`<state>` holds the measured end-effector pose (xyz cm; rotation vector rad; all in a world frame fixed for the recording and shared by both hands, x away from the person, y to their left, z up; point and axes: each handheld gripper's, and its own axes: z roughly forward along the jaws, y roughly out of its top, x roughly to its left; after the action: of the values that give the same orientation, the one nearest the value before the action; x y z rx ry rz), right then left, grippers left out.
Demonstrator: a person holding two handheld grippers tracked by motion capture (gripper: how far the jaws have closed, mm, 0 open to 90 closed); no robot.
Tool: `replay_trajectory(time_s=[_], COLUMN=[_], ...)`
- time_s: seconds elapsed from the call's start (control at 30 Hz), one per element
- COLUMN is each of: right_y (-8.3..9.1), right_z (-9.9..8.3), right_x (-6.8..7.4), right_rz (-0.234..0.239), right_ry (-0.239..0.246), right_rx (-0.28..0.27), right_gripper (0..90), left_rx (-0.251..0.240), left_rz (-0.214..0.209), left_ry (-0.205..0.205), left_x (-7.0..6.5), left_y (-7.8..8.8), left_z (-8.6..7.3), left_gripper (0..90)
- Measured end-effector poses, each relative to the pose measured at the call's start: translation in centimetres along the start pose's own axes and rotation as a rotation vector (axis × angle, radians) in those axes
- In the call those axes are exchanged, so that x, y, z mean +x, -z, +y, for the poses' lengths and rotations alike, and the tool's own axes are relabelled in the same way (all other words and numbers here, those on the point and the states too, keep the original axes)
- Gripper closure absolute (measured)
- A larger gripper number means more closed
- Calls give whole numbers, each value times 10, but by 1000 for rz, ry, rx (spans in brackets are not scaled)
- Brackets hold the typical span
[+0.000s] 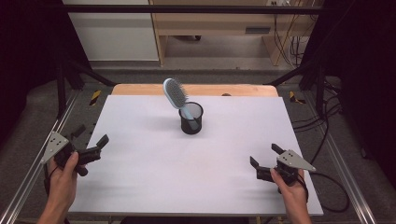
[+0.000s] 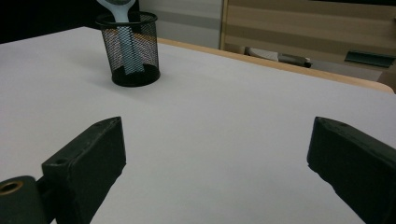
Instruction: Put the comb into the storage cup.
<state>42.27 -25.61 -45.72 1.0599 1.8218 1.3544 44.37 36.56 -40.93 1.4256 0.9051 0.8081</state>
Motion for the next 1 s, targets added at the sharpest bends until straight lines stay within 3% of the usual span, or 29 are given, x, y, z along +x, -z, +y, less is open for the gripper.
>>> replay_trajectory(time_s=[0.23,0.33,0.7,1.0], right_y=[-1,-2,-2,-4], right_z=[-1,-1,-1,-1], right_x=[2,2,4,7], right_rz=[10,11,20,36], right_ry=[12,15,10,10], right_rx=[-2,0,-2,-2], right_gripper=[43,43,42,42], left_rx=[-13,-9,-9,8], left_rz=[9,11,-25,-55], left_ry=[3,-20,-22,-10], left_x=[0,-2,-15,-27], left_y=[10,11,8,3], left_z=[-7,-8,-10,-23], left_gripper=[13,13,13,13])
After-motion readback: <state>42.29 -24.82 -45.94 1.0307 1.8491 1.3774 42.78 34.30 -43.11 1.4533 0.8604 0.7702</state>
